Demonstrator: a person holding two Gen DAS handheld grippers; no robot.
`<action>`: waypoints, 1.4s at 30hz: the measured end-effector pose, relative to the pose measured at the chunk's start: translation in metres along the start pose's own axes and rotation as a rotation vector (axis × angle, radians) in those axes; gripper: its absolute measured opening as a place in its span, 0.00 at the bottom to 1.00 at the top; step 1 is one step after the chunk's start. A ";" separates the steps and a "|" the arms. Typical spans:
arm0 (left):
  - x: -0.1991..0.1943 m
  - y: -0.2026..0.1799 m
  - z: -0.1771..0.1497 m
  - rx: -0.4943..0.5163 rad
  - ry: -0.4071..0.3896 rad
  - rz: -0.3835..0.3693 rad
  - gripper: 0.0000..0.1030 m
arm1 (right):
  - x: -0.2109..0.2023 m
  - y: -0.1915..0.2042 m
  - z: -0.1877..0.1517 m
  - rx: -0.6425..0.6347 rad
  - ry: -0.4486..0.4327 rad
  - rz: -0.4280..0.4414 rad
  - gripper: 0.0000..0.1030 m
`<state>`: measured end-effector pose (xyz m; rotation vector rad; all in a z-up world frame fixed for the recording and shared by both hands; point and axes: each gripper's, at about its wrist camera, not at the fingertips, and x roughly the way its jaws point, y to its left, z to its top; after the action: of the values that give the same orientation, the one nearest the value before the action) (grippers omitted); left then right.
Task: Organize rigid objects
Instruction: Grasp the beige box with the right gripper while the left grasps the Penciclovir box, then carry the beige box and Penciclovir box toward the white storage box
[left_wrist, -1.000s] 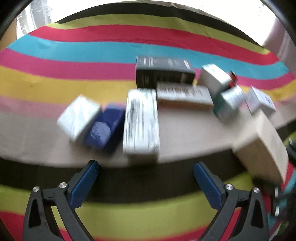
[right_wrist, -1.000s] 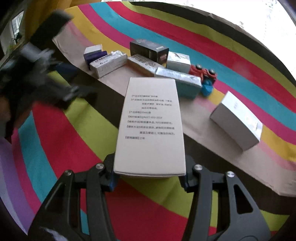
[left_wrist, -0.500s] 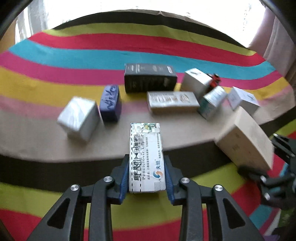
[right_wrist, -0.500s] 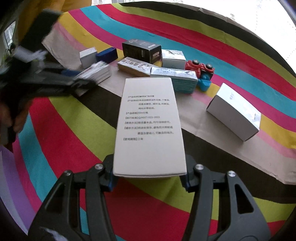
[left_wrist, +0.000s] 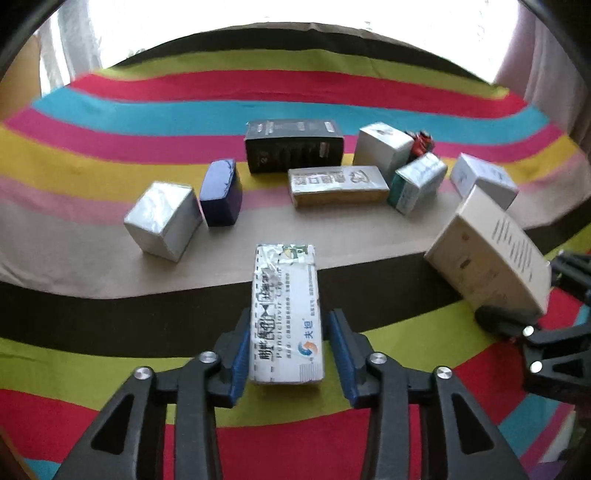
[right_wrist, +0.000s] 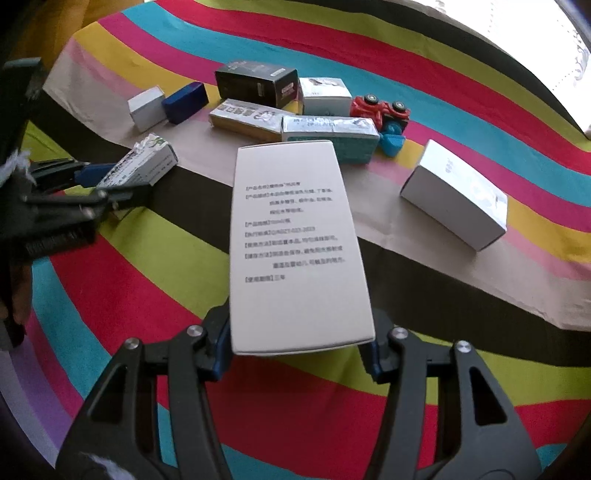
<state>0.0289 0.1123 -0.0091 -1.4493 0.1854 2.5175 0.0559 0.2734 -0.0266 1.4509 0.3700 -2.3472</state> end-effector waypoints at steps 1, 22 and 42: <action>-0.001 0.001 0.000 -0.017 0.013 -0.006 0.33 | 0.000 0.001 0.000 0.007 0.006 -0.005 0.55; -0.031 0.001 -0.045 -0.058 0.141 -0.039 0.33 | -0.008 0.073 -0.014 0.003 0.091 0.007 0.53; -0.074 0.008 -0.083 -0.146 0.061 -0.094 0.33 | -0.036 0.106 -0.031 0.025 0.022 0.011 0.52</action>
<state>0.1323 0.0761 0.0133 -1.5515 -0.0563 2.4573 0.1409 0.1963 -0.0111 1.4881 0.3390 -2.3368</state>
